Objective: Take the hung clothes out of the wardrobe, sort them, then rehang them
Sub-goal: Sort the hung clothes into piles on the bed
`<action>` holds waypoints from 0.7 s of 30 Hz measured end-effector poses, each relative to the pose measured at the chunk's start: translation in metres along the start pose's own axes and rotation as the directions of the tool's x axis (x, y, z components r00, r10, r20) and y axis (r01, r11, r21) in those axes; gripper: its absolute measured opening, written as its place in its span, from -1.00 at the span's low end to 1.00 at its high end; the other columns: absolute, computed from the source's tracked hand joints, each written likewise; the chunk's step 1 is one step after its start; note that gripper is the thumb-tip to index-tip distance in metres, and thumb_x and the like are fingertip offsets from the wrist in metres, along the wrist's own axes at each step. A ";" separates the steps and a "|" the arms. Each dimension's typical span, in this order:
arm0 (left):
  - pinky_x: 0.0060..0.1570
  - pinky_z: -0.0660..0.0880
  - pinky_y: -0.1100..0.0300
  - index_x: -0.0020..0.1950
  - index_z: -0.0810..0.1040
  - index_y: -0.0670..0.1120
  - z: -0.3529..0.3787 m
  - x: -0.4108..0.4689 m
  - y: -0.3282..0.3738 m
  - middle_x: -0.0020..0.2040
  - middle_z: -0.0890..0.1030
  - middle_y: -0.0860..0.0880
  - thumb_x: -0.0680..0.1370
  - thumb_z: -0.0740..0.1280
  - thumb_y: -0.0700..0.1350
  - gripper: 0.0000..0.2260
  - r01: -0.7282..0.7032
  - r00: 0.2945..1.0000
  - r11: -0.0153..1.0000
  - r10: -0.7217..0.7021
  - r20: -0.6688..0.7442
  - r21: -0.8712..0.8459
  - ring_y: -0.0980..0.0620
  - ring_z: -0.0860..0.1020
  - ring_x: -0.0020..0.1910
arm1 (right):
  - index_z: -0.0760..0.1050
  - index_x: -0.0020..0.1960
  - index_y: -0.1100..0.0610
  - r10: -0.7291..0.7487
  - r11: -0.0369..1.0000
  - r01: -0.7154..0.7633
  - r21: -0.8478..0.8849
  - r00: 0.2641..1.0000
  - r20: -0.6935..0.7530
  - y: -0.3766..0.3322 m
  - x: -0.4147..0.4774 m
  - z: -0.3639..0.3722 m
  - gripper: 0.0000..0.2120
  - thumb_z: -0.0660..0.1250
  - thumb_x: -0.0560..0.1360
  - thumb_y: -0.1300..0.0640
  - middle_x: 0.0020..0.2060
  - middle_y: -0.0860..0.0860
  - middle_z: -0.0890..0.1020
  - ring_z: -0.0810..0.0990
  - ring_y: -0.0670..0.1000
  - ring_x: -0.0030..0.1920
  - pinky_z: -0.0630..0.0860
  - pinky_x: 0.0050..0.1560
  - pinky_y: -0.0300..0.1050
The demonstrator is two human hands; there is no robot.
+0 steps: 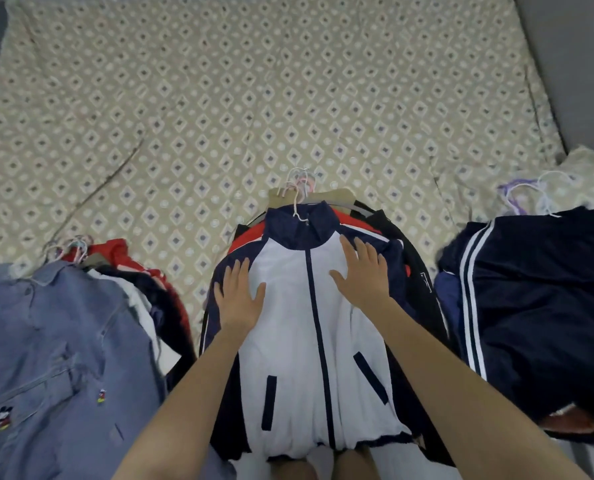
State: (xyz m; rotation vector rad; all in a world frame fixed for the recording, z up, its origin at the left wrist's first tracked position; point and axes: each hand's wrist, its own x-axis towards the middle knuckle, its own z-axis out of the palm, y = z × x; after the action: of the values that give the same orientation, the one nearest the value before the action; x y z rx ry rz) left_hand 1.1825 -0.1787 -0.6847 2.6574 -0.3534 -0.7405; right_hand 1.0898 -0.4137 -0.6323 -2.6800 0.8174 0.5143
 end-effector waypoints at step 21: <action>0.35 0.27 -0.06 0.33 0.51 -0.16 0.071 0.120 -0.022 0.12 0.56 -0.14 0.64 0.26 -0.02 -0.68 -0.097 0.933 0.995 0.097 -0.347 0.017 -0.20 0.46 0.15 | 0.41 0.38 0.18 -0.106 0.992 0.119 0.038 0.965 -0.240 0.065 0.139 0.104 -0.28 0.03 0.50 -0.34 0.15 0.19 0.53 0.47 0.27 0.19 0.32 0.32 0.22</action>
State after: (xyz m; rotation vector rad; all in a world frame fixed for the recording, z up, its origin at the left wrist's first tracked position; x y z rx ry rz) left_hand 1.2470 -0.2173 -0.8042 2.6791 -0.3825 -0.2301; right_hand 1.1338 -0.4925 -0.7941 -2.7543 0.7218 0.1434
